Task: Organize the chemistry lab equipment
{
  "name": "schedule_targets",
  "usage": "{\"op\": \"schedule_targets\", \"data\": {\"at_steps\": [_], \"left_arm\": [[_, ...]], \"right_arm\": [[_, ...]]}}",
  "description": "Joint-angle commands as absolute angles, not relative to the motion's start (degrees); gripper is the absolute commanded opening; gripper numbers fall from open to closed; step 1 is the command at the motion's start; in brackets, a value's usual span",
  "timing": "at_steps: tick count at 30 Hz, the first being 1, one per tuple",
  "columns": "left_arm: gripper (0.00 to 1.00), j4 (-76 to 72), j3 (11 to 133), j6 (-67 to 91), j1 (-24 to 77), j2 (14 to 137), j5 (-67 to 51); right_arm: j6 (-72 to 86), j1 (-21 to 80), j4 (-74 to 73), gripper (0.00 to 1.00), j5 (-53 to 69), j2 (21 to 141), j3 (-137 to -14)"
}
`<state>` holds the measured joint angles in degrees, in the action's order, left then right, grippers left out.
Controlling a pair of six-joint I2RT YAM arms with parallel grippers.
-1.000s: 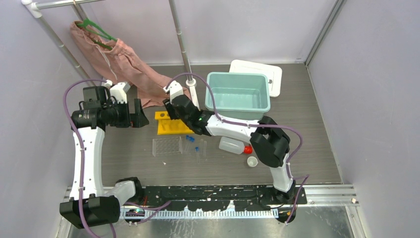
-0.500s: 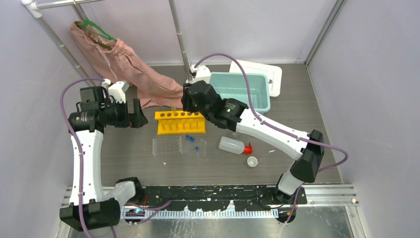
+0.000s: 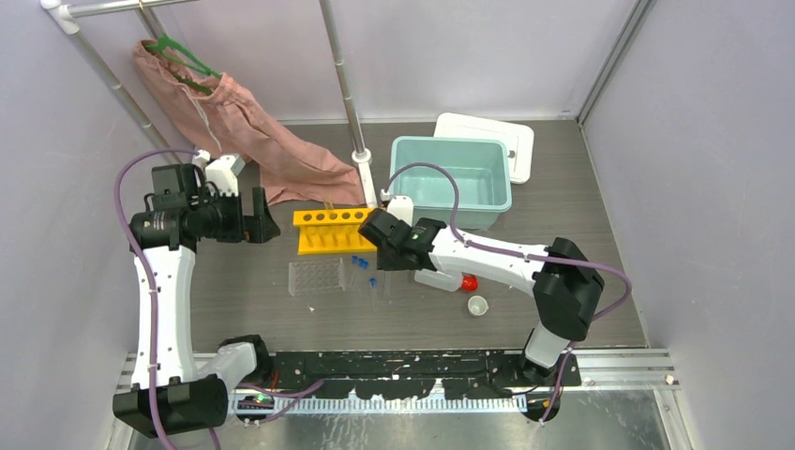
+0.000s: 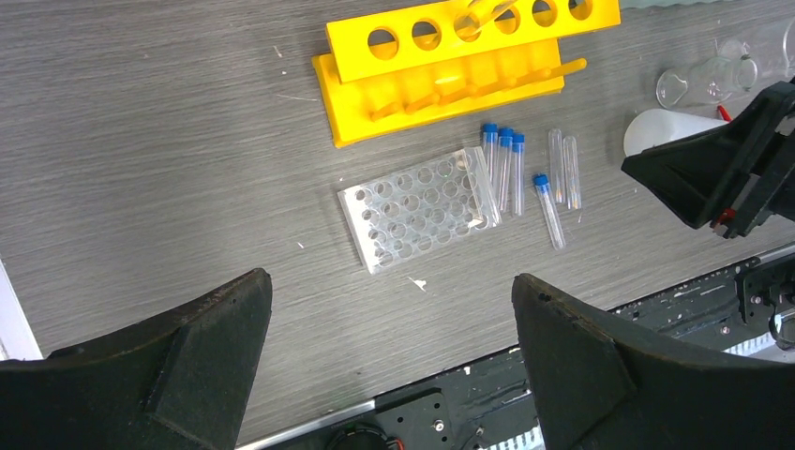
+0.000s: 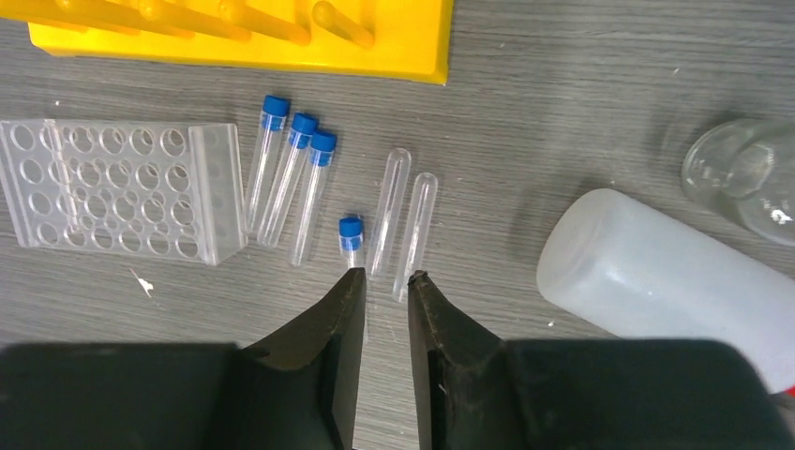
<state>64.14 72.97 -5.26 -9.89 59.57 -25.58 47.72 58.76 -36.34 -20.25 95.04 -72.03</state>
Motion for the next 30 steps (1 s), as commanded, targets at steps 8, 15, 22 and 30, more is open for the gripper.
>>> {"op": "schedule_targets", "data": {"at_steps": [8,15,22,30], "left_arm": [[1.0,64.9,76.0,-7.48,-10.14,57.58,-26.71],[1.0,64.69,76.26,-7.18,-10.1,57.86,-26.4],[1.0,64.72,76.31,-7.1,-10.11,57.84,-26.53],[1.0,64.6,75.94,-7.37,-10.12,57.6,-26.49]], "right_arm": [[55.07,59.21,-31.4,0.27,-20.95,100.41,-71.07],[55.75,59.24,-30.42,0.27,-20.98,102.52,-69.26],[56.0,59.2,-29.25,0.27,-20.12,105.63,-69.0],[56.2,59.19,-29.5,0.27,-21.35,107.12,-68.75]]}}
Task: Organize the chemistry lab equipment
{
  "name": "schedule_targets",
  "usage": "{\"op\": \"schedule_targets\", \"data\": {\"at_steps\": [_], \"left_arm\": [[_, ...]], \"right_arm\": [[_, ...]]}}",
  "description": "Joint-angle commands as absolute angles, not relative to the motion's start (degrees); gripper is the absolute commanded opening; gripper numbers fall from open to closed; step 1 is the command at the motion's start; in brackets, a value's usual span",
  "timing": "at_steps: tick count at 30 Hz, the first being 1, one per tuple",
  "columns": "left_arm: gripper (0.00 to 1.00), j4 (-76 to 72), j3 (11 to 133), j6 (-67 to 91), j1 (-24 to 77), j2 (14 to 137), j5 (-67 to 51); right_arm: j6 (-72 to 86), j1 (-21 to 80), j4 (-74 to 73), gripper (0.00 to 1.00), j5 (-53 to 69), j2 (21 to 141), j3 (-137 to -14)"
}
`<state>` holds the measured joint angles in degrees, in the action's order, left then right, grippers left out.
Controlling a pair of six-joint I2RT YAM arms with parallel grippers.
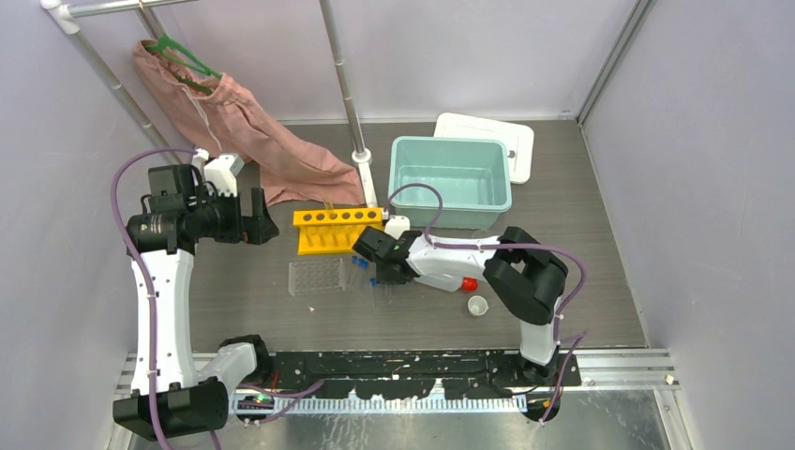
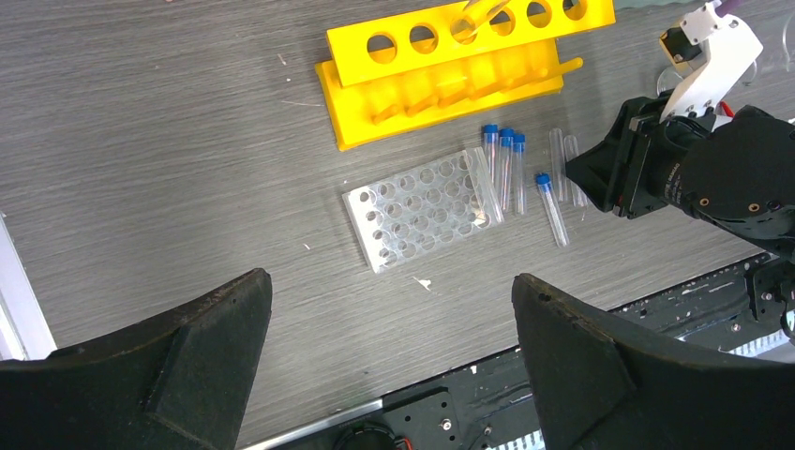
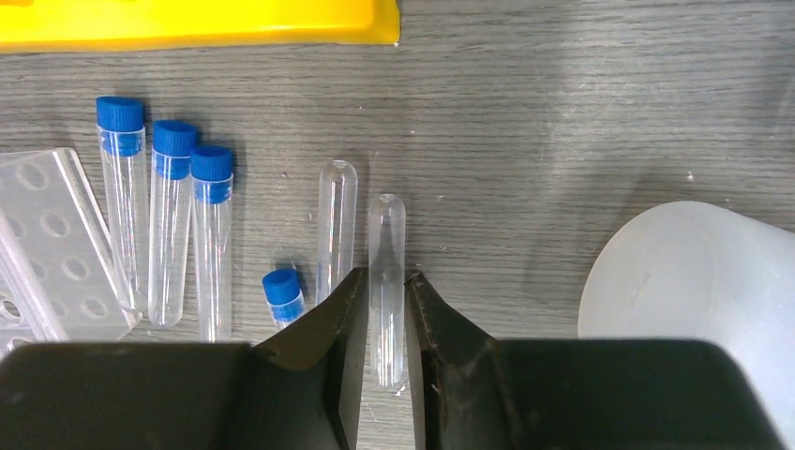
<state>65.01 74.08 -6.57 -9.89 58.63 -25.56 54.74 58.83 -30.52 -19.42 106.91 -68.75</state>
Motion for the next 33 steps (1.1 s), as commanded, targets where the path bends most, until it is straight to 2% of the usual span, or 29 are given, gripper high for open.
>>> {"op": "schedule_targets", "data": {"at_steps": [1,5,11,17,24,29,33], "left_arm": [[1.0,64.6,75.96,-7.23,-10.13,57.57,-26.6],[1.0,64.61,76.24,-6.82,-10.12,57.44,-26.89],[1.0,65.92,77.22,-6.84,-10.12,57.98,-27.34],[1.0,66.93,77.48,-6.96,-10.13,57.22,-31.58],[0.97,67.3,75.72,-7.61,-10.1,54.6,-38.22],[0.88,68.82,75.15,-8.15,-10.07,54.22,-41.73],[0.76,70.0,75.19,-8.22,-10.09,54.56,-44.66]], "right_arm": [[56.29,59.16,-29.6,0.27,-21.55,107.33,-68.61],[56.5,58.37,-29.4,0.25,-21.53,107.11,-67.74],[56.4,57.88,-31.22,0.01,-23.5,100.11,-67.54],[54.29,60.13,-32.36,0.01,-24.16,90.87,-72.7],[50.28,64.03,-28.23,0.01,-19.19,93.83,-88.49],[48.07,66.21,-24.91,0.01,-20.94,99.76,-98.89],[48.19,66.7,-20.45,0.01,-20.8,101.27,-101.21]]}}
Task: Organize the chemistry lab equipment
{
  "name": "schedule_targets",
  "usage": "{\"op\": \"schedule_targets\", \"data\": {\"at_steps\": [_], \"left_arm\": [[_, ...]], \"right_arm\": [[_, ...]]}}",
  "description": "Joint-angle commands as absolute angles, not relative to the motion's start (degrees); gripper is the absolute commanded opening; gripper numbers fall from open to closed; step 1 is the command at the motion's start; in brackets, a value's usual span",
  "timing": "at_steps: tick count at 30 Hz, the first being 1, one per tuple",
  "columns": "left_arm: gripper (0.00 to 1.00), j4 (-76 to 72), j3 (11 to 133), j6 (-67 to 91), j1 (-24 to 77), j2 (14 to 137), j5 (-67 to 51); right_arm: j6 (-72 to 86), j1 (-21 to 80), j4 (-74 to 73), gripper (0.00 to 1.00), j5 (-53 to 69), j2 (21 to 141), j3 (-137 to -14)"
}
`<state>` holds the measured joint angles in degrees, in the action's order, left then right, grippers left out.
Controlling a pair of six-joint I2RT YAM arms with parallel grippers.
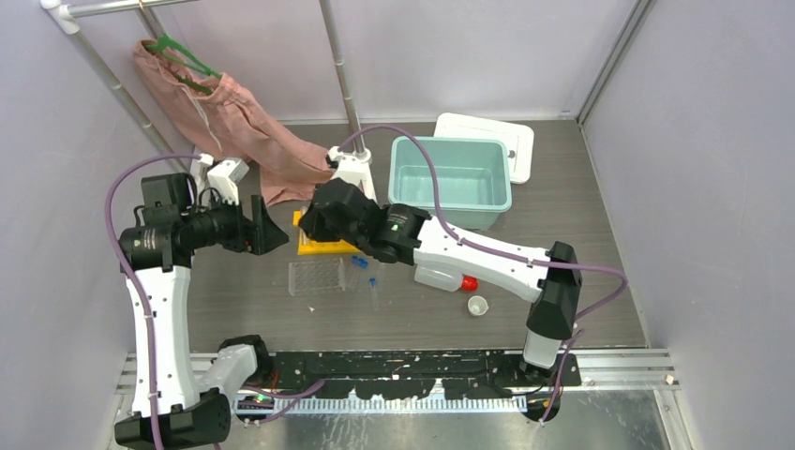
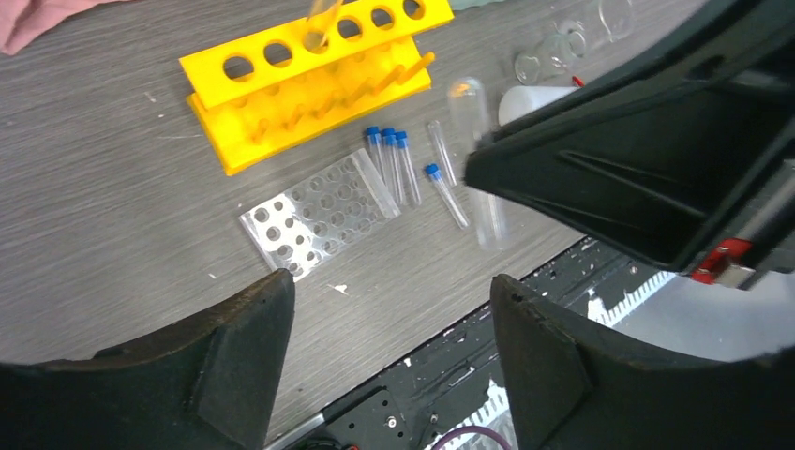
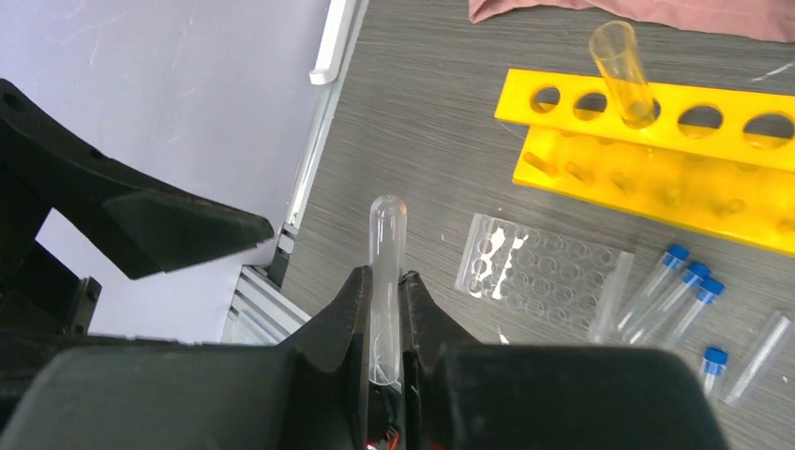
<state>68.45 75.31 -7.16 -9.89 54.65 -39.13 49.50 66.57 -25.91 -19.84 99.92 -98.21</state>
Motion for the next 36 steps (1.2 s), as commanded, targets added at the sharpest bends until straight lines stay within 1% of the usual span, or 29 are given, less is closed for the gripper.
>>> {"op": "schedule_targets", "data": {"at_steps": [1,5,11,16,19,24,27,28,29,30,32,34,36], "left_arm": [[0.72,69.97,75.15,-8.14,-10.07,54.65,-45.38],[0.58,69.17,74.32,-7.12,-10.1,55.14,-47.49],[0.48,67.9,72.86,-5.9,-10.05,55.89,-49.41],[0.42,67.68,72.36,-5.71,-10.05,55.83,-49.68],[0.36,67.42,72.29,-5.65,-10.06,55.84,-49.58],[0.22,67.15,72.18,-5.53,-10.12,56.4,-48.28],[0.16,67.14,71.99,-5.71,-10.1,56.68,-47.89],[0.14,67.19,71.98,-5.83,-10.12,56.75,-47.75],[0.12,67.3,72.05,-6.07,-10.05,56.77,-47.58],[0.09,67.49,72.13,-6.53,-10.11,56.71,-47.5],[0.07,67.84,72.32,-7.48,-10.06,56.42,-47.55],[0.07,67.94,72.28,-8.48,-10.11,55.78,-47.56],[0.07,67.85,71.97,-9.5,-10.12,55.05,-47.68]], "right_arm": [[48.27,66.86,-19.37,0.01,-20.25,101.44,-101.24],[48.56,67.81,-16.54,0.01,-19.87,101.85,-101.0],[50.02,68.09,-13.09,0.01,-18.14,102.19,-100.06],[50.87,68.17,-11.0,0.01,-16.03,102.88,-100.5],[51.19,68.37,-10.36,0.01,-15.13,103.41,-100.76],[51.38,68.72,-9.67,0.01,-14.23,103.49,-100.44],[51.27,68.65,-9.42,0.02,-13.36,103.45,-100.28],[51.25,68.66,-9.48,0.06,-12.91,103.34,-100.37],[51.13,68.64,-9.93,0.14,-12.4,103.4,-100.69],[50.86,68.55,-10.96,0.24,-12.09,103.36,-101.21],[50.02,67.81,-13.43,0.37,-10.3,103.43,-102.61],[49.6,66.54,-17.14,0.47,-7.95,103.74,-104.74],[49.12,65.04,-20.45,0.55,-5.06,104.04,-106.75]]}}
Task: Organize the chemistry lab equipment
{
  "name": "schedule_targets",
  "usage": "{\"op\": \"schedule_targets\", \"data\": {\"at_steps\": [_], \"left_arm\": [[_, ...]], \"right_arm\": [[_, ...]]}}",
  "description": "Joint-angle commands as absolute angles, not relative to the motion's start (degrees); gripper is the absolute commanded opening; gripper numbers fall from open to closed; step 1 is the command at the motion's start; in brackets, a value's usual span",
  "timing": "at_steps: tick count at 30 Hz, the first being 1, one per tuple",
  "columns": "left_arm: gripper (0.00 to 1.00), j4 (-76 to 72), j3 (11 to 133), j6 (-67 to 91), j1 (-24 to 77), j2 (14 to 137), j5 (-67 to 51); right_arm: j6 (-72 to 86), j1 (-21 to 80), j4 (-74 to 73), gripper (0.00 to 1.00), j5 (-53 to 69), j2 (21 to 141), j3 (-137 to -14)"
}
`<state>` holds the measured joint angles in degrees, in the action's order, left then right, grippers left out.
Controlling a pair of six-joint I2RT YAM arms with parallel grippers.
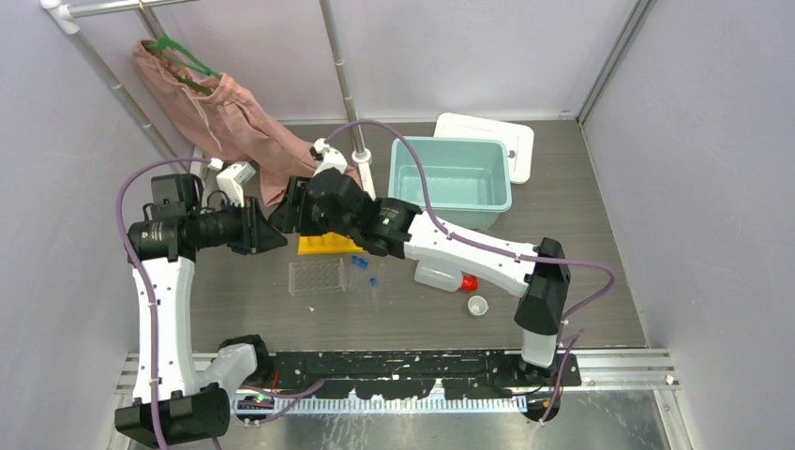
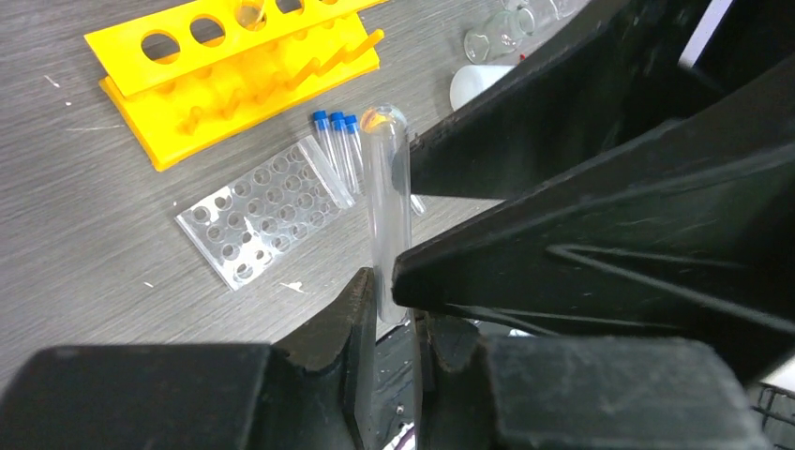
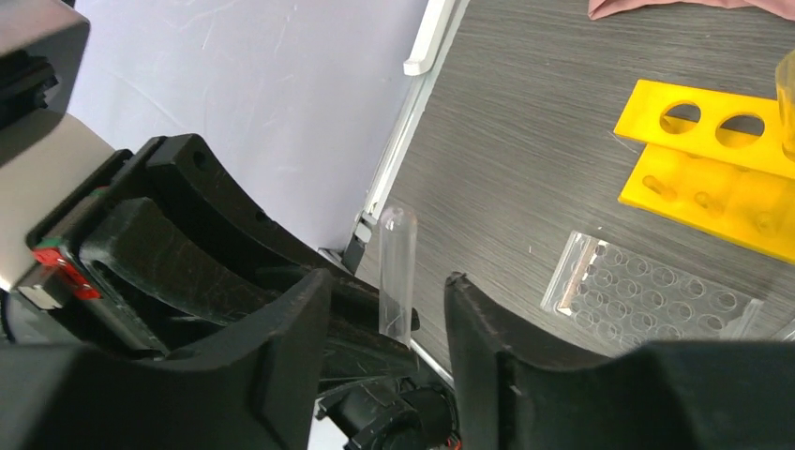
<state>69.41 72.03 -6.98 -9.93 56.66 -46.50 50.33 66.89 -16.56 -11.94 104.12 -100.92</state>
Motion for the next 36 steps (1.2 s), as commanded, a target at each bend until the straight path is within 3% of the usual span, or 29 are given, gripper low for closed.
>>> {"op": "schedule_targets", "data": {"at_steps": [1,5,11,20,31,36], "left_arm": [[0.06,67.82,71.79,-10.14,-10.05,54.65,-47.91],[0.07,67.06,70.69,-11.45,-10.17,53.1,-48.72],[0.07,65.62,70.22,-12.04,-10.12,51.23,-50.2],[0.07,65.47,69.97,-13.24,-10.04,49.36,-50.7],[0.06,66.54,70.51,-13.8,-10.15,50.1,-49.92],[0.06,66.45,70.58,-14.18,-10.09,50.19,-49.81]], "right_arm": [[48.93,64.34,-21.65,0.58,-3.46,104.13,-107.41],[47.69,61.81,-23.94,0.63,5.27,104.7,-109.58],[45.49,60.46,-29.7,0.63,15.22,108.53,-116.9],[44.56,59.95,-32.49,0.45,15.74,110.38,-120.3],[42.64,59.05,-35.29,0.44,14.85,112.6,-125.56],[42.24,58.9,-35.76,0.35,15.41,113.36,-126.27]]}}
